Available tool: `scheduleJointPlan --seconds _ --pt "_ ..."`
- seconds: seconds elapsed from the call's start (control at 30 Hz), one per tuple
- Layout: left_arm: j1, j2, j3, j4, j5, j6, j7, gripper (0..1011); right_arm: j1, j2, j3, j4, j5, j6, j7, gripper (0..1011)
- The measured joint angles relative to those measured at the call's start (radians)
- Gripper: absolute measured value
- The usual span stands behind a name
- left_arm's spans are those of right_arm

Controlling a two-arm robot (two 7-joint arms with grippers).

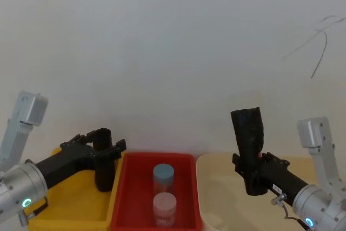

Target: Pick up the garbage bag with the one hand and transfer it to the other hand.

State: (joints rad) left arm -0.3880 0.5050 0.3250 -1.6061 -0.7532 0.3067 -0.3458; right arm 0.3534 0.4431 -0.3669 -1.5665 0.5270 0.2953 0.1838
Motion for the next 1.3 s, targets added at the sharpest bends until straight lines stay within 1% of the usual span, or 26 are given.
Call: scheduleJointPlan --seconds 0.23,0.27,0.5,0.6,0.73,0.77,1.1,1.3 --pt "-0.024 -0.002 0.031 0.047 0.023 -0.006 0.0 1001 0.019 -0.011 0.0 0.047 -0.018 0.005 -0.012 565" --pt "-0.032 -0.004 0.04 0.06 0.03 -0.009 0.0 1001 0.02 -0.012 0.0 0.051 -0.019 0.006 -0.013 565" --pt "-0.058 -0.019 0.069 0.109 0.054 -0.018 -0.005 1000 0.021 -0.016 0.003 0.076 -0.025 0.006 -0.011 565" --pt "-0.066 -0.023 0.078 0.124 0.062 -0.021 -0.007 1000 0.02 -0.017 0.004 0.083 -0.027 0.004 -0.009 618" --pt "-0.072 -0.027 0.085 0.136 0.068 -0.023 -0.008 1000 0.02 -0.018 0.005 0.089 -0.029 0.003 -0.007 723" --pt "-0.074 -0.028 0.088 0.141 0.07 -0.024 -0.008 1000 0.02 -0.019 0.005 0.092 -0.03 0.002 -0.006 774" --pt "-0.086 -0.034 0.1 0.162 0.08 -0.028 -0.011 1001 0.019 -0.02 0.006 0.101 -0.032 0.0 -0.001 1002" --pt "-0.089 -0.037 0.104 0.168 0.084 -0.03 -0.011 1000 0.018 -0.02 0.007 0.101 -0.033 -0.001 0.005 1001"
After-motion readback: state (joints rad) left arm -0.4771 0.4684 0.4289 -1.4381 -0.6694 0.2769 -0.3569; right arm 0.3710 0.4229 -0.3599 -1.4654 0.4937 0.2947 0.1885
